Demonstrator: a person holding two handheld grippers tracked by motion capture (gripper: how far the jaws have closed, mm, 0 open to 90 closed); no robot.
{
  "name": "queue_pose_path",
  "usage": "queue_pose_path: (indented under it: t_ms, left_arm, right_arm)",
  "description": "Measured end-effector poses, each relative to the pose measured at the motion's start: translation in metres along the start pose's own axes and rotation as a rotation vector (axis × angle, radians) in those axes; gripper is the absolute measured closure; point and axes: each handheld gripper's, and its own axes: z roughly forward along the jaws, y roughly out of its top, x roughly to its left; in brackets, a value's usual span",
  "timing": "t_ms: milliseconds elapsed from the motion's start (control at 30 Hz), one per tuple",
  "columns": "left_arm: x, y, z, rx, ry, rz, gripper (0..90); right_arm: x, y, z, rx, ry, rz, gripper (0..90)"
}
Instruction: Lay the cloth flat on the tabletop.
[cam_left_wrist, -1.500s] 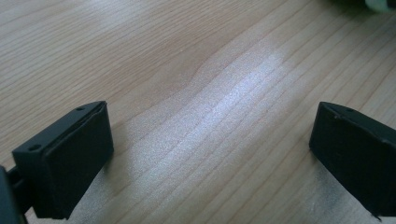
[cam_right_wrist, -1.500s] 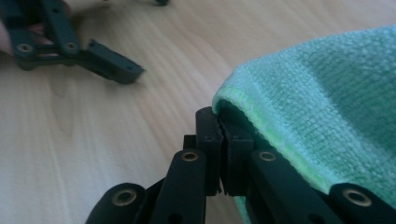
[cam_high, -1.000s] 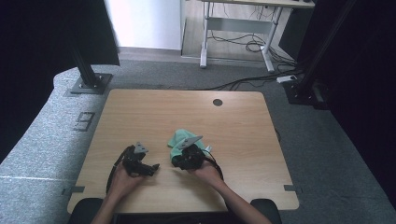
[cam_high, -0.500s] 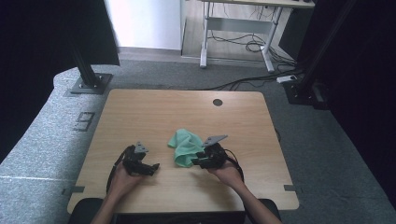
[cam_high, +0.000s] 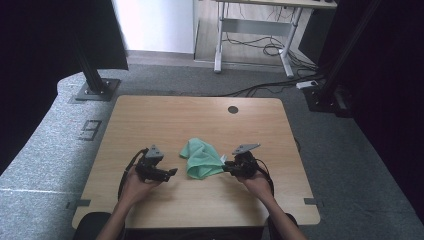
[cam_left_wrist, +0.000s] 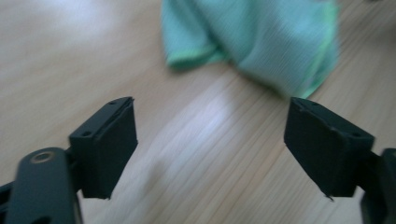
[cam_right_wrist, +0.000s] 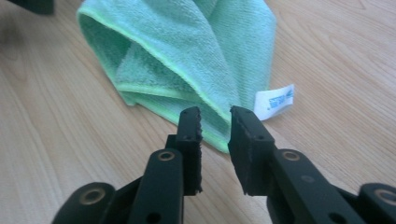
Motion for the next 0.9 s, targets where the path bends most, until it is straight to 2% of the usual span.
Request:
queue_pose_path:
  t_ms: [167,300,533,700,900]
  left_arm:
    - [-0.016,0.033,0.002,-0.005,-0.029,0.078,22.1]
    - [-0.031,0.058,0.007,-0.001,-0.073,0.137,23.8]
    - [-0.055,0.091,0.028,0.019,-0.136,0.229,29.6]
    - [-0.065,0.097,0.053,0.047,-0.189,0.248,36.2]
    - [-0.061,0.085,0.080,0.133,-0.165,0.265,50.6]
  right_arm:
    - [-0.002,-0.002,0.005,0.014,-0.014,-0.005,75.4]
    - [-0.005,-0.004,0.008,0.009,-0.013,0.007,74.9]
    - [-0.009,-0.009,0.007,0.005,-0.024,0.022,72.4]
    - [-0.014,-0.012,0.001,-0.014,-0.028,0.037,69.3]
    - [-0.018,-0.016,-0.004,-0.026,-0.027,0.056,67.5]
